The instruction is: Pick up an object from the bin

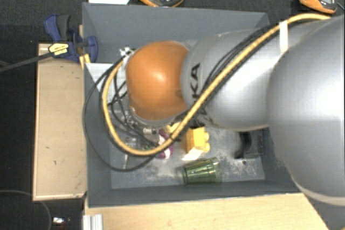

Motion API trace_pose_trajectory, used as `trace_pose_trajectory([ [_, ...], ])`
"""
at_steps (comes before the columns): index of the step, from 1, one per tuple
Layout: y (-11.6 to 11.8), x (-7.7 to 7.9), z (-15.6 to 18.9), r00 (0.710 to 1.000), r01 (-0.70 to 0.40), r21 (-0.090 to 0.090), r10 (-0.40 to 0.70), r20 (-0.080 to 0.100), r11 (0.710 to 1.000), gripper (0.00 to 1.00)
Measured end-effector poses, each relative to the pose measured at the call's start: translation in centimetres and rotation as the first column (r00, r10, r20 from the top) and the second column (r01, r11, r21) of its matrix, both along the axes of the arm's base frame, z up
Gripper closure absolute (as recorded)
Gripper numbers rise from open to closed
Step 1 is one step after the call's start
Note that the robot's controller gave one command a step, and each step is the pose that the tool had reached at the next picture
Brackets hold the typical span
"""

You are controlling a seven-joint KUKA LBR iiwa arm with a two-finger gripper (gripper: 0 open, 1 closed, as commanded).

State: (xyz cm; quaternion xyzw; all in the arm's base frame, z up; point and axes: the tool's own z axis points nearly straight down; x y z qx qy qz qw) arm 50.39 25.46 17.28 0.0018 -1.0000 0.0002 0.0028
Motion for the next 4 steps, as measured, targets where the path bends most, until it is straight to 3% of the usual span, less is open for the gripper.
trace_pose_trajectory([
  [1,-0.1,0.2,0.4,1.000,0.007,0.002,-0.007,0.007,1.000,0.00],
  [2,-0.7,4.7,-9.9,0.910,-0.415,0.001,0.415,0.008,0.910,0.00],
  [3,-0.1,5.3,-5.1,0.871,-0.491,0.001,0.491,0.012,0.871,0.00],
  [4,-7.8,5.5,-7.2,0.735,-0.678,0.002,0.678,0.000,0.735,0.00],
])
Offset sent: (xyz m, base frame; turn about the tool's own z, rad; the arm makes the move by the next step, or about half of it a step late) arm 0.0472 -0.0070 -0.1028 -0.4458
